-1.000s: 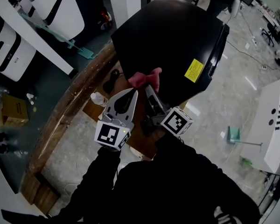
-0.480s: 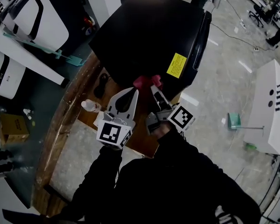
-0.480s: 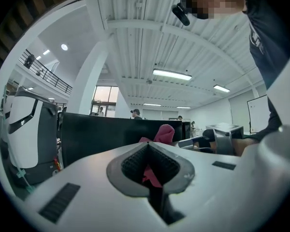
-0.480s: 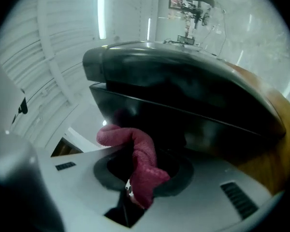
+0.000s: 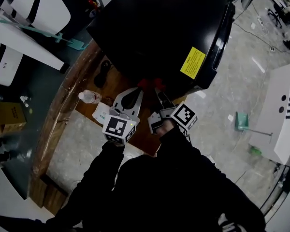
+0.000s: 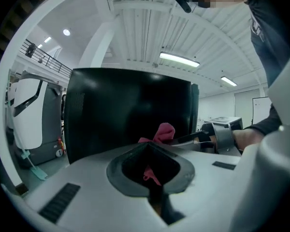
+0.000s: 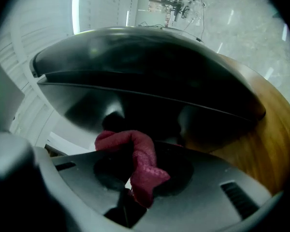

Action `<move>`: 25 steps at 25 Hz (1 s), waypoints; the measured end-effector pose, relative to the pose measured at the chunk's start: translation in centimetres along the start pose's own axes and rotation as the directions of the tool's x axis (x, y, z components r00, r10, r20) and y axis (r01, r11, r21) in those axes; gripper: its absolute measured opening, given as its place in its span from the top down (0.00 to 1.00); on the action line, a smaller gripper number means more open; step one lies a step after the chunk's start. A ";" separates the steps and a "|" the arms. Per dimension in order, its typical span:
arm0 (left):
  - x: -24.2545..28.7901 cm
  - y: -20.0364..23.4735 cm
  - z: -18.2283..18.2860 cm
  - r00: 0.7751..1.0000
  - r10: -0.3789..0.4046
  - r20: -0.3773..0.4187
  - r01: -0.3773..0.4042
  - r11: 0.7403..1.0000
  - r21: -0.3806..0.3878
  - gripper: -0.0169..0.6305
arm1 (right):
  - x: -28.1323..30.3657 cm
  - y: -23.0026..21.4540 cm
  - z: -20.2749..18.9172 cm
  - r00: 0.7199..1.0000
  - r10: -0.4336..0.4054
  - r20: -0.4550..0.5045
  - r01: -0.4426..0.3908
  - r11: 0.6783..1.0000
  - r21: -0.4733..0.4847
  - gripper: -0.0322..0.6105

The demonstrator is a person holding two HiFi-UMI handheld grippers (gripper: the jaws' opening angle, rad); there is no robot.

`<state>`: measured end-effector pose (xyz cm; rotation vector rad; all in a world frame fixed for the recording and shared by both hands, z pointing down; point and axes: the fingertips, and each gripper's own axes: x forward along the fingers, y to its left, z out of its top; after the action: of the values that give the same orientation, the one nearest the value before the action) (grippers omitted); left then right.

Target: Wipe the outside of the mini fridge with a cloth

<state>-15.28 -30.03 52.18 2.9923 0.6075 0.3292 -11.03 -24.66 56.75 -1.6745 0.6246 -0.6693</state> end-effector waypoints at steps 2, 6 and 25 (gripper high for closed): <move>0.5 0.1 -2.1 0.999 0.003 -0.036 -0.004 1.000 -0.020 0.96 | 0.2 -1.7 -0.2 0.999 -0.029 -0.014 0.029 1.000 0.008 0.81; 1.7 0.8 -6.5 0.995 0.020 -0.101 -0.026 0.998 -0.062 0.96 | 1.1 -5.5 -0.9 0.995 -0.090 -0.044 0.091 0.996 0.020 0.81; 6.4 3.2 -24.7 0.927 0.016 -0.375 -0.096 0.976 -0.195 0.96 | 2.6 -25.7 -4.2 0.908 -0.405 -0.106 0.413 0.908 0.066 0.81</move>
<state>-13.81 -29.83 77.87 2.7606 0.4750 0.9191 -10.87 -24.50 82.90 -1.7154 0.2970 -1.0640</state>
